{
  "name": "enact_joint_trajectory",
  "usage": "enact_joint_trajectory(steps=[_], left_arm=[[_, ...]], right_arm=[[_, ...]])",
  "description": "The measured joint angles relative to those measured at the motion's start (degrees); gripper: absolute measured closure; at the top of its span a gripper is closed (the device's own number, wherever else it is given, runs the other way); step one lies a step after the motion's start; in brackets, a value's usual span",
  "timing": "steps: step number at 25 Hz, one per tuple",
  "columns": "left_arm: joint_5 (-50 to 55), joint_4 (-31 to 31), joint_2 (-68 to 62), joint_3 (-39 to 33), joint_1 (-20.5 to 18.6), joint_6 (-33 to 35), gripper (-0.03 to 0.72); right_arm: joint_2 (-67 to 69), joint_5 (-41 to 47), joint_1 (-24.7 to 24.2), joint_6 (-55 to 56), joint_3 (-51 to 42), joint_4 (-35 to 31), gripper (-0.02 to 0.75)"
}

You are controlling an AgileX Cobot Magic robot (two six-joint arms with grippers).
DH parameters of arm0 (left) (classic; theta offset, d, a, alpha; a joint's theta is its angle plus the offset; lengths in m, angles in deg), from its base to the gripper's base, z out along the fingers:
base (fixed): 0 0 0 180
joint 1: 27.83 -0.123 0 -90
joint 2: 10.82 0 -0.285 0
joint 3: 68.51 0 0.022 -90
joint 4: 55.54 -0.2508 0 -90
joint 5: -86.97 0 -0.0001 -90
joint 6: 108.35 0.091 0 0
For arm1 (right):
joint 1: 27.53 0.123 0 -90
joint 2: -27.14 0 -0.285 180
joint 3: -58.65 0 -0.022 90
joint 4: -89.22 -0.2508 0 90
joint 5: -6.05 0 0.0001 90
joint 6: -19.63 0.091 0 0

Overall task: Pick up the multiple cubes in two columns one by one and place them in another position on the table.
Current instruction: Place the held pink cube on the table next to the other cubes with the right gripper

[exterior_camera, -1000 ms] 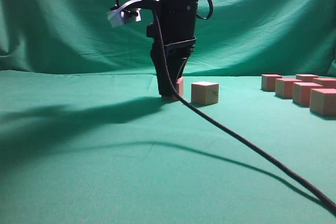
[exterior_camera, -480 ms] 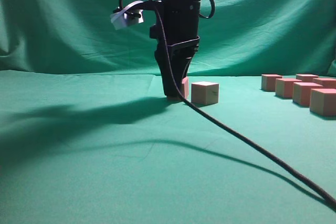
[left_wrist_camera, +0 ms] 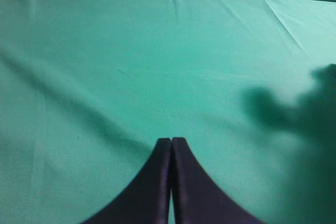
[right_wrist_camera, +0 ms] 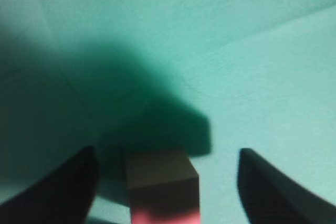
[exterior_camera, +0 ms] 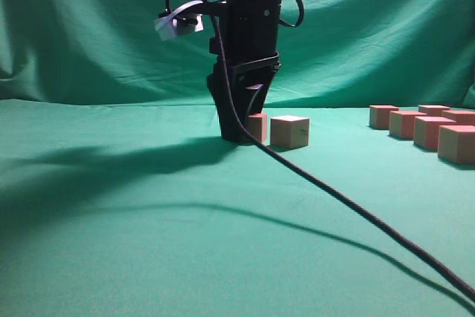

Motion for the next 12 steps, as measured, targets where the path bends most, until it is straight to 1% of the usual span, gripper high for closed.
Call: enact_joint_trajectory(steps=[2,3,4,6,7,8,10,12], left_arm=[[0.00,0.00,0.00,0.00,0.00,0.00,0.688],[0.00,0.00,0.00,0.00,0.00,0.00,0.688],[0.00,0.00,0.00,0.00,0.00,0.00,0.688],[0.00,0.00,0.00,0.00,0.00,0.00,0.688],[0.00,0.00,0.00,0.00,0.00,0.00,0.688],[0.00,0.00,0.00,0.00,0.00,0.00,0.688],[0.00,0.00,0.00,0.00,0.00,0.00,0.688],[0.00,0.00,0.00,0.00,0.00,0.00,0.688]], right_arm=[[0.00,0.00,0.00,1.57,1.11,0.29,0.109],[0.00,0.14,0.00,2.46,2.05,0.56,0.086],[0.00,0.63,0.00,3.10,3.12,0.80,0.099],[0.00,2.51,0.00,4.71,5.38,1.00,0.099],[0.00,3.84,0.00,5.47,6.70,1.00,0.059],[-0.13,5.09,0.00,6.14,7.91,1.00,0.073],[-1.42,8.53,0.00,8.19,9.75,1.00,0.073],[-3.74,10.16,0.00,10.13,10.77,1.00,0.073]])
